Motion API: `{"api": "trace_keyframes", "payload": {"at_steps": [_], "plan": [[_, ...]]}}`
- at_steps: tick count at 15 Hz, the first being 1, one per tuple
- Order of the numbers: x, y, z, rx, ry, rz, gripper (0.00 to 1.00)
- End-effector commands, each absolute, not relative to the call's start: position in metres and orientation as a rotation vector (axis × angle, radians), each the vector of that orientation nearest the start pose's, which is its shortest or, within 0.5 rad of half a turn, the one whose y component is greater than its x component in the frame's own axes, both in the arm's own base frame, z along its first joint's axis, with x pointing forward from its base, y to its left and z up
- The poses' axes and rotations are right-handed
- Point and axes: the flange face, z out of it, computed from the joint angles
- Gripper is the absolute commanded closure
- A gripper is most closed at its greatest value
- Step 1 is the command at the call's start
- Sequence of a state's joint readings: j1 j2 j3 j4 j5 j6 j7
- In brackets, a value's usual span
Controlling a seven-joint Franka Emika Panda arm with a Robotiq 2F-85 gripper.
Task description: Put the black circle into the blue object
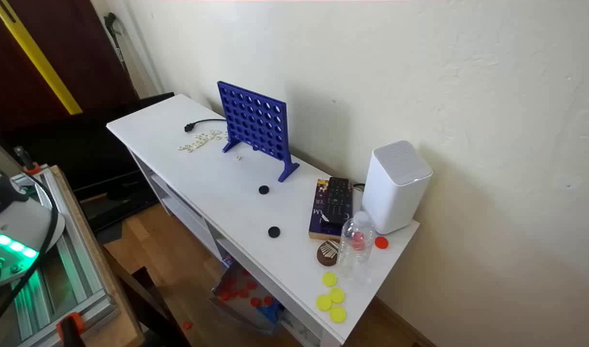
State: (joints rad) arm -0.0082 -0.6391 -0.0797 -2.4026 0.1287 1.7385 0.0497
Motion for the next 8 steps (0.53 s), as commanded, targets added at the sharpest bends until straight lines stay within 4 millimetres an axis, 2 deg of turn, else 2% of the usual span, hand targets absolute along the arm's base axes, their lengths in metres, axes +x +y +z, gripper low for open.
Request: {"api": "trace_keyframes", "payload": {"at_steps": [1,6,8], "plan": [[0.356,-0.024,0.535,-2.959,0.214,0.038,0.00],[0.356,-0.024,0.536,-2.959,0.214,0.038,0.00],[0.370,-0.034,0.515,-2.954,0.266,0.104,0.00]]}}
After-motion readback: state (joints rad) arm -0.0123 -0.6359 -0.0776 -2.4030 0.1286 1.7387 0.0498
